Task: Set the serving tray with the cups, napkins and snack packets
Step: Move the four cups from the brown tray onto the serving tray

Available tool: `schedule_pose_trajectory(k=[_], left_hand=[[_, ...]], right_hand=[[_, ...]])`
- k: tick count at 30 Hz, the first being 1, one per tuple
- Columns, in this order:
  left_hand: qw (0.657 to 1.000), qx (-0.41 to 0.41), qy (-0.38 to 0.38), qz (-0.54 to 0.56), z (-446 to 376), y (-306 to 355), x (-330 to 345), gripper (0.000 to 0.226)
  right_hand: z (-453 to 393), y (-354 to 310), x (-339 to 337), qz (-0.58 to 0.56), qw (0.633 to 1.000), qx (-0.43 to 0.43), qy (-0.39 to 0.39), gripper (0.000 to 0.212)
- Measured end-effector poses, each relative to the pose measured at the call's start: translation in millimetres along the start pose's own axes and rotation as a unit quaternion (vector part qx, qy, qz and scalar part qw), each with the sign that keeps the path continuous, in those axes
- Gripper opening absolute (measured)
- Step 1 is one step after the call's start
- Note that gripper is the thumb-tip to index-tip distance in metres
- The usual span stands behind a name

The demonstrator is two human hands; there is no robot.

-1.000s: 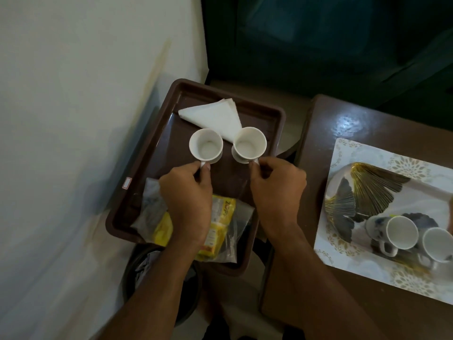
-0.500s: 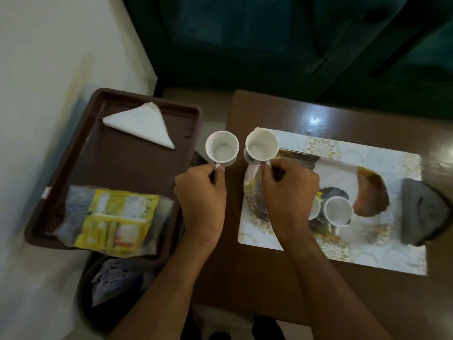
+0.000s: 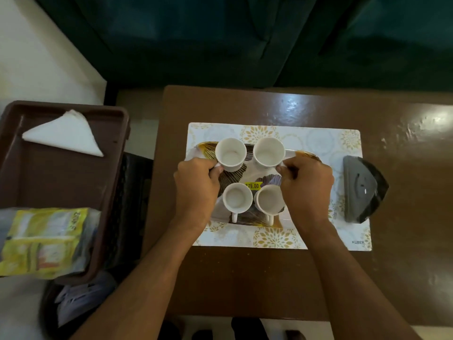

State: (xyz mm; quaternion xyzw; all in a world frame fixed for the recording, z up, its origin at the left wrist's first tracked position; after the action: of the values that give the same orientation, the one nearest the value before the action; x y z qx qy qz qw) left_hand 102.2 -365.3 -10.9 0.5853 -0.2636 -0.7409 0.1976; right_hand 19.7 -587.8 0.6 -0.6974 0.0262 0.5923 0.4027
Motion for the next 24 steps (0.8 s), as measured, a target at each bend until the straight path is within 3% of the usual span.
schedule_pose_trajectory(k=[8,18,22,24], left_hand=[[0.999,0.027,-0.028,-0.026,-10.4,-0.9,17.8,0.015],[0.998,-0.001,-0.04,-0.044,-14.9,-2.5,18.0,0.008],[0.997,0.016,0.019,-0.078,-12.2,15.5,3.5,0.032],[0.995,0.033,0.03,-0.095,-11.0,29.4,4.0,0.045]], right_hand=[[-11.1,26.4,19.0,0.019,0.998,-0.014,-0.061,0.016],[-16.5,26.2,23.3,0.05,0.993,-0.008,-0.103,0.007],[-17.1,17.5,13.4,0.079,0.992,-0.021,-0.099,0.045],[-17.5,2.2,6.2,0.083,0.993,-0.054,-0.067,0.048]])
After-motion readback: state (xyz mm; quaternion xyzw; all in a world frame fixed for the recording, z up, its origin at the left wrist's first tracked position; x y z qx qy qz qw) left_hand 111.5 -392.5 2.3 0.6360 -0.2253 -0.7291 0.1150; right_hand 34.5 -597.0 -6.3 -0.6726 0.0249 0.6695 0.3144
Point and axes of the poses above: each hand's wrist, its own z-axis away from the middle knuckle, its own x-axis out of the palm, y = z × x, the point moved 9 cm from there along -z, towards the middle knuckle, and after that the axes turned 3 degrees about z, right-handed, at the moved point
